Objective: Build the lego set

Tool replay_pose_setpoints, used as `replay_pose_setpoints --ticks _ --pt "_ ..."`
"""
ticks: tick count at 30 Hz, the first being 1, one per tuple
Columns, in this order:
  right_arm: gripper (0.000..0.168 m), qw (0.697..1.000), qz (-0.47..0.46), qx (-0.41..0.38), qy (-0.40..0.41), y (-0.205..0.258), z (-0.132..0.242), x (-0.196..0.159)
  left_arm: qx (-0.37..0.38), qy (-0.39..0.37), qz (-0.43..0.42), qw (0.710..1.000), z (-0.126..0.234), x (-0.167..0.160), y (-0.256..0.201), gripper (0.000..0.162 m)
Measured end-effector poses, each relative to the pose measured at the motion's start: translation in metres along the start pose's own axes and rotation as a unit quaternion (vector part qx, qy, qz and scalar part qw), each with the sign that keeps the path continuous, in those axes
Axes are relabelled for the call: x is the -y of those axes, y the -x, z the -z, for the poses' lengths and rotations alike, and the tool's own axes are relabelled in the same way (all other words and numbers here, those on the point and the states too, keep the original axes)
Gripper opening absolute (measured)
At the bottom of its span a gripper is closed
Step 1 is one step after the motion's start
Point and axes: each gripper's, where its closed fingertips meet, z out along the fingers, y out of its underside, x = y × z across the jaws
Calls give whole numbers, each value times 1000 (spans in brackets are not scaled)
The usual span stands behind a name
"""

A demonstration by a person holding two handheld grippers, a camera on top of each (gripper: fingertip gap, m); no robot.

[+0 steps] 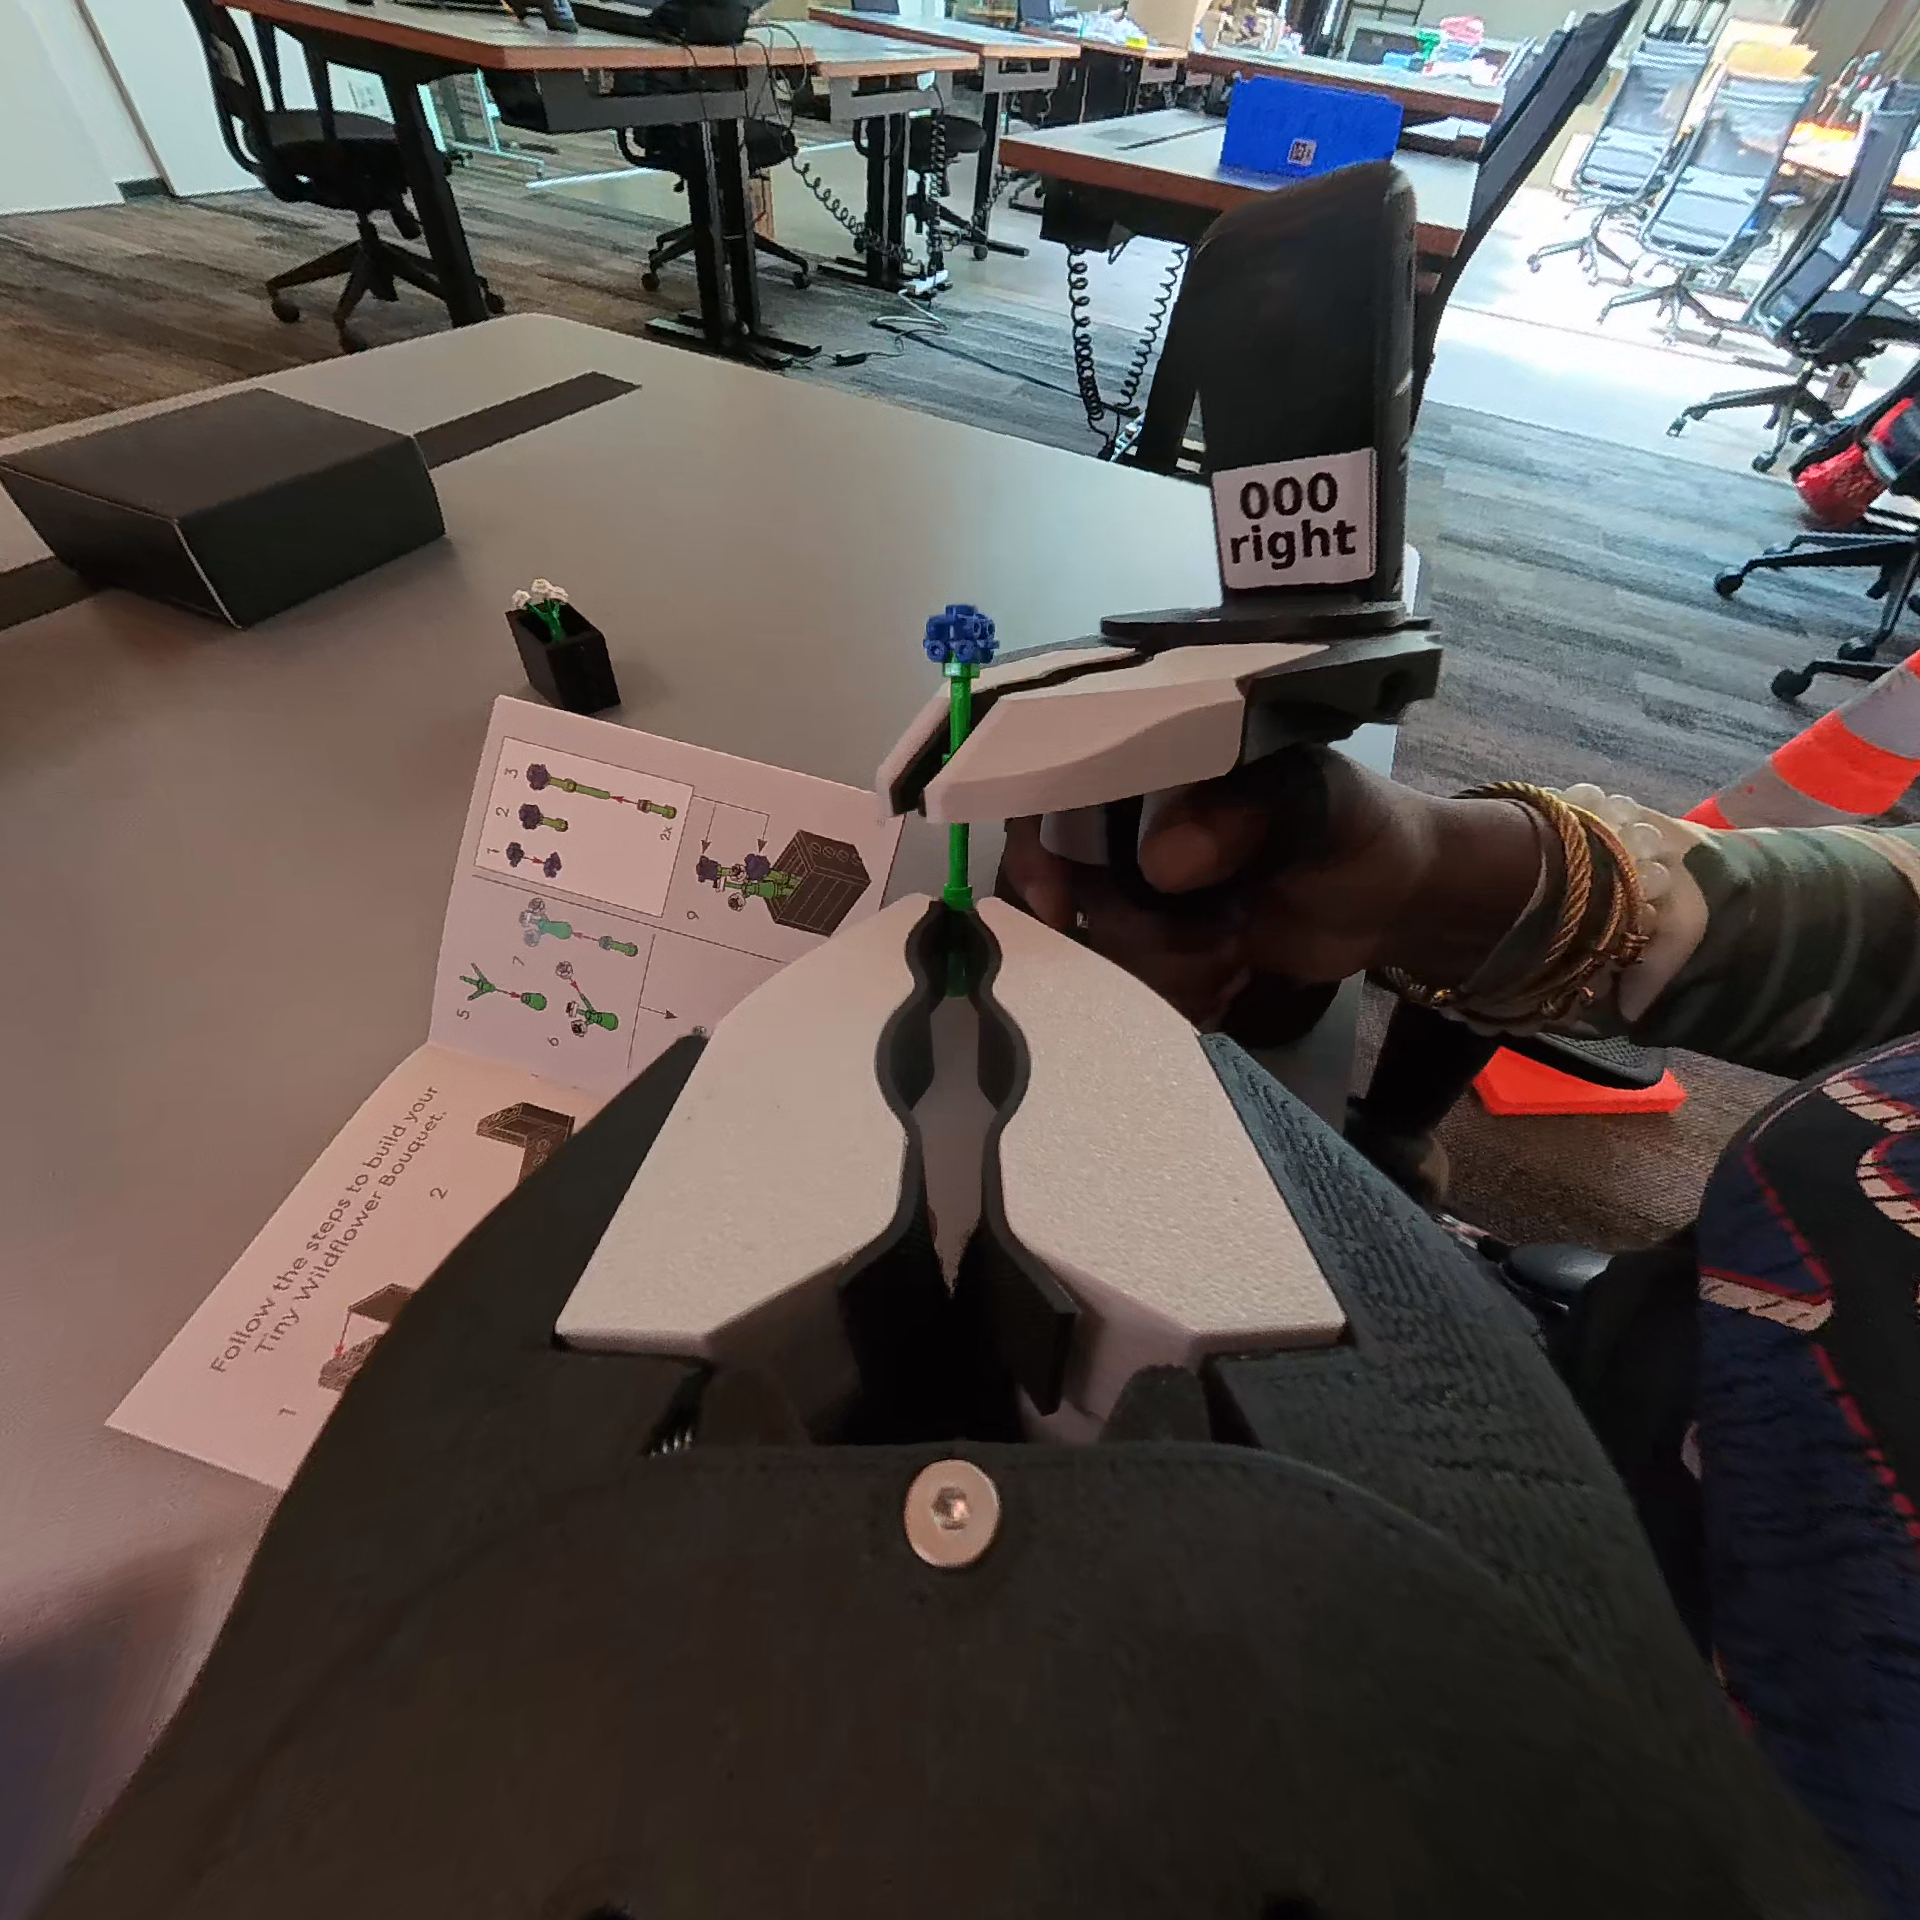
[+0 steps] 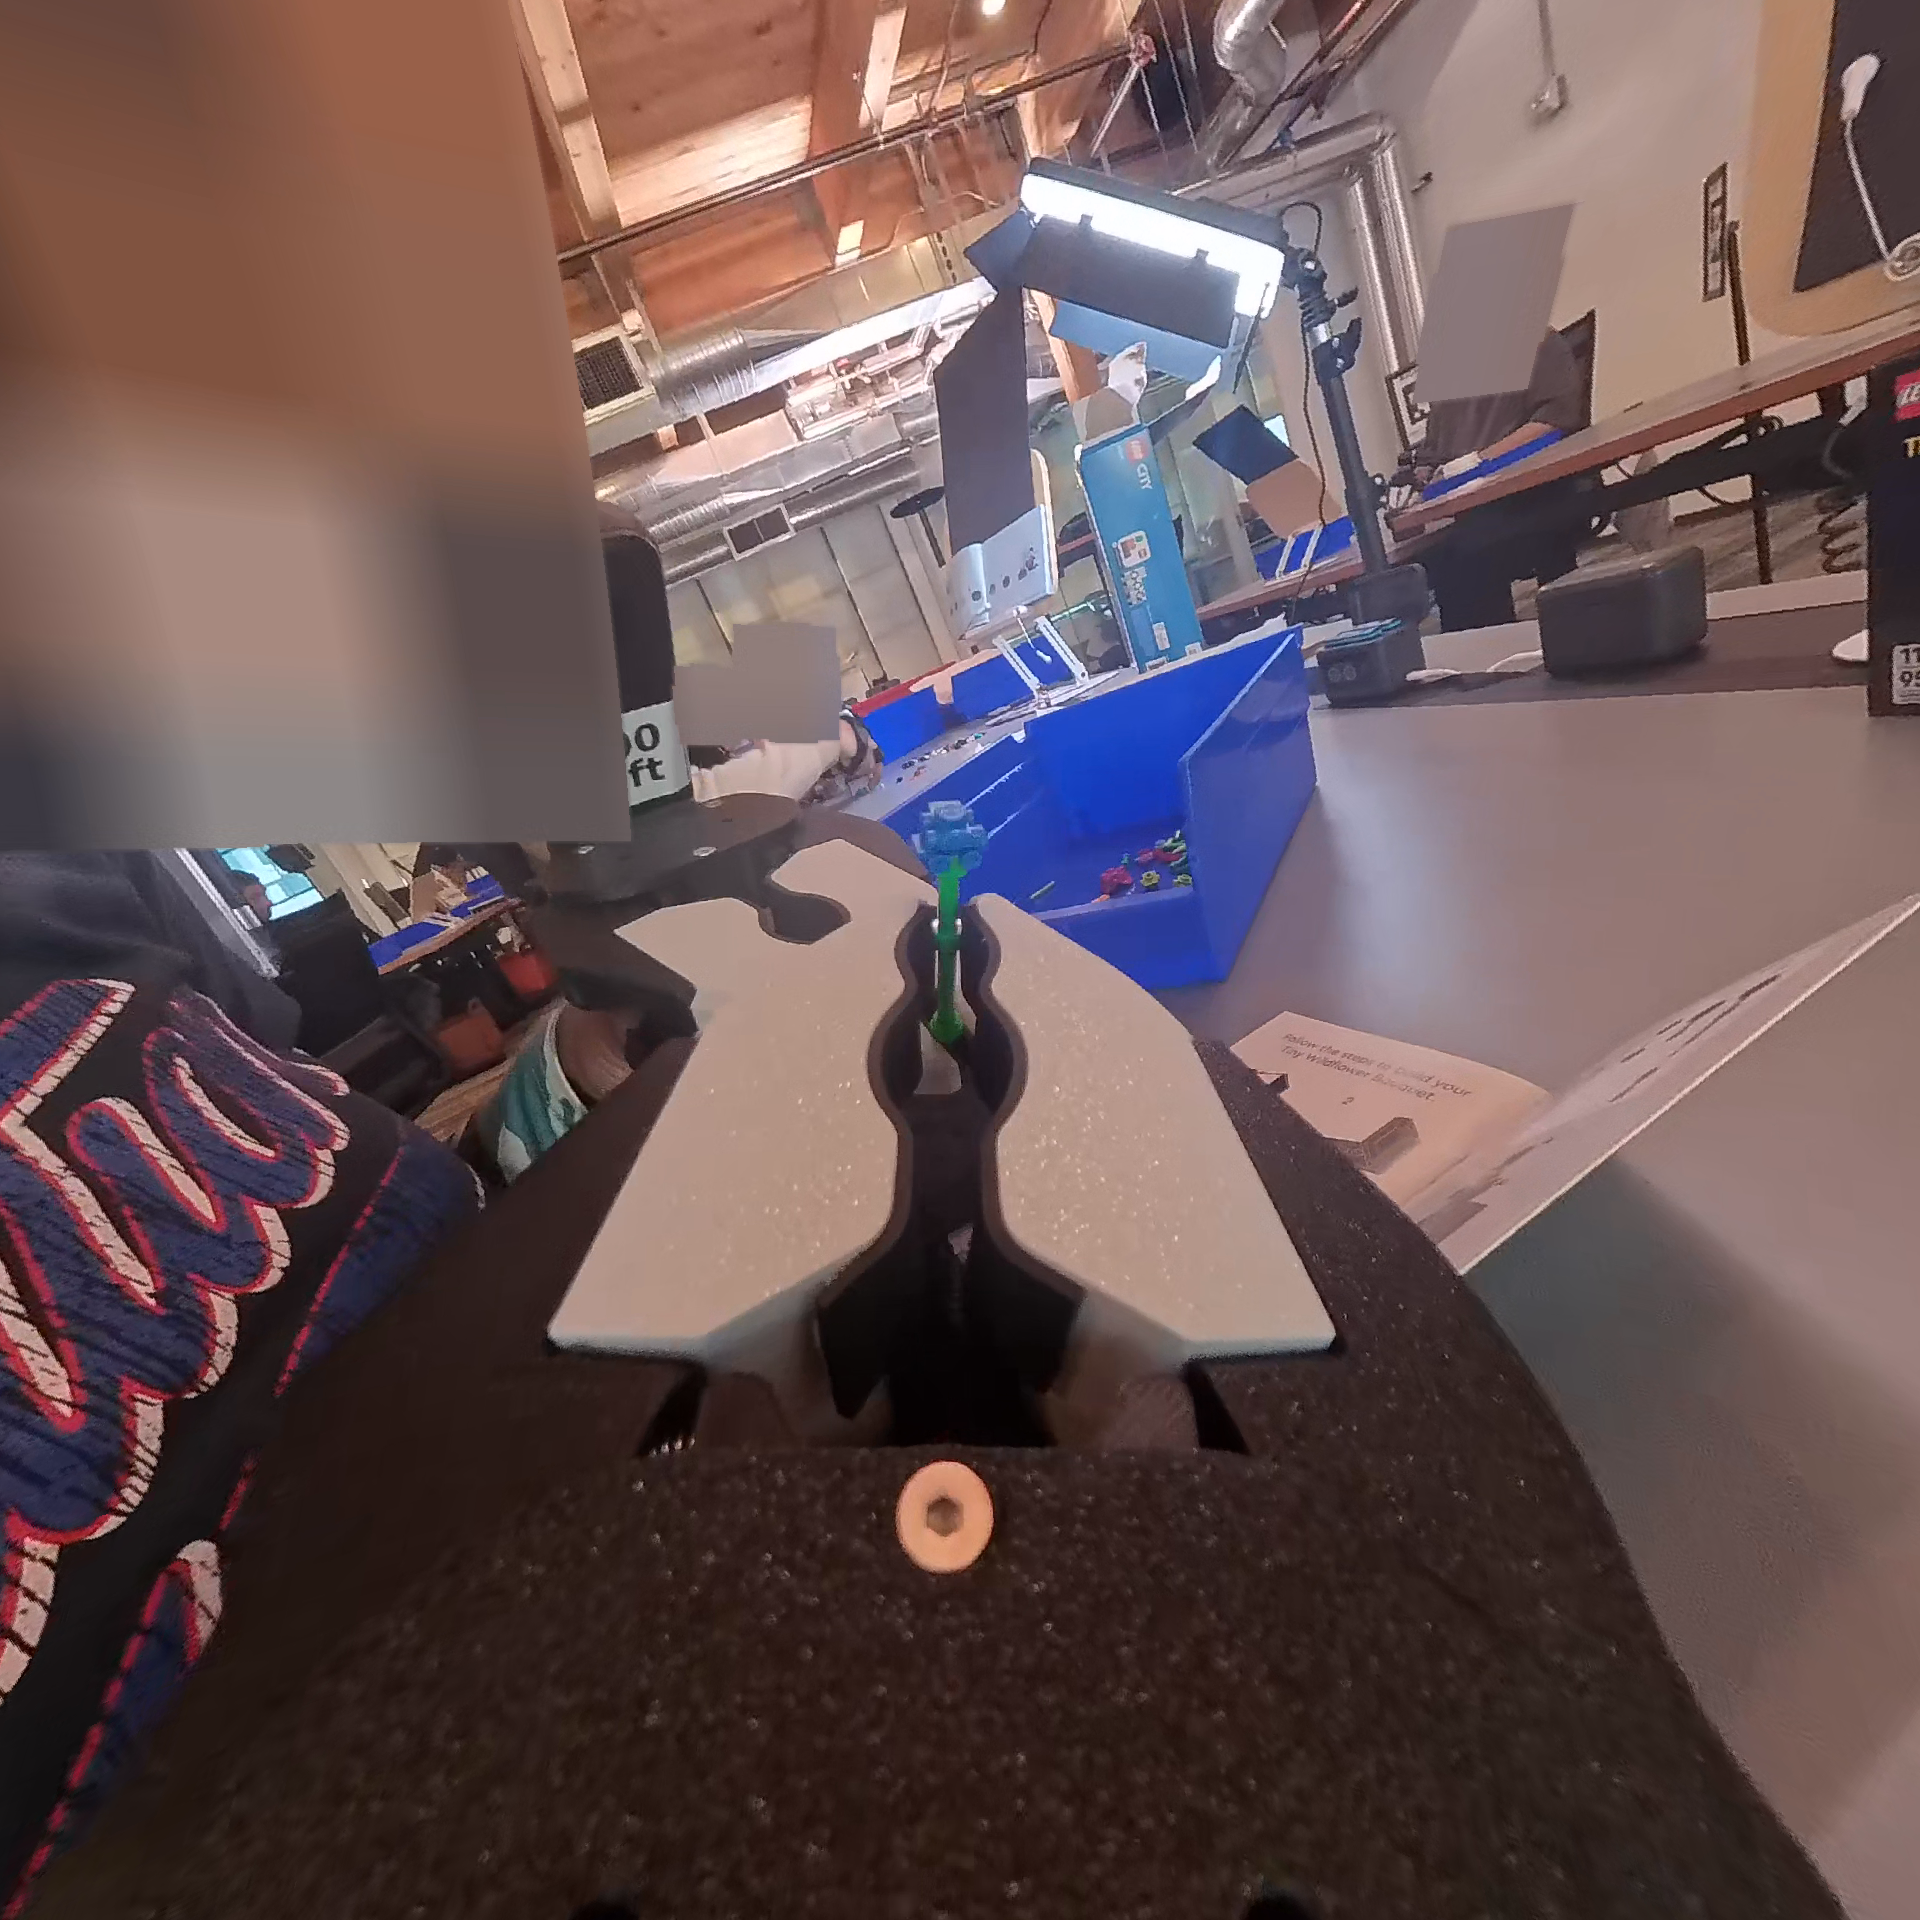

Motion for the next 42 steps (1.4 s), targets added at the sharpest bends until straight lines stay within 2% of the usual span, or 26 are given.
replay_pose_setpoints --ticks 14,32,35,37,39,42 --pt "5 999 -31 14 35 0 -3 -11 13 48 -55 997 5 -9 6 1" --pt "5 998 -23 12 64 -1 -8 -21 18 54 -52 997 8 -17 9 2" --pt "9 998 -11 20 54 0 -8 -11 4 18 -20 1000 8 -11 6 2" --pt "40 999 -25 19 12 2 -9 5 12 -17 3 1000 10 -2 11 3" --pt "39 1000 -13 13 -24 4 -4 18 -2 -53 48 997 12 2 15 3" --pt "21 1000 28 -12 -4 3 -3 12 -76 -133 143 978 19 17 8 2"
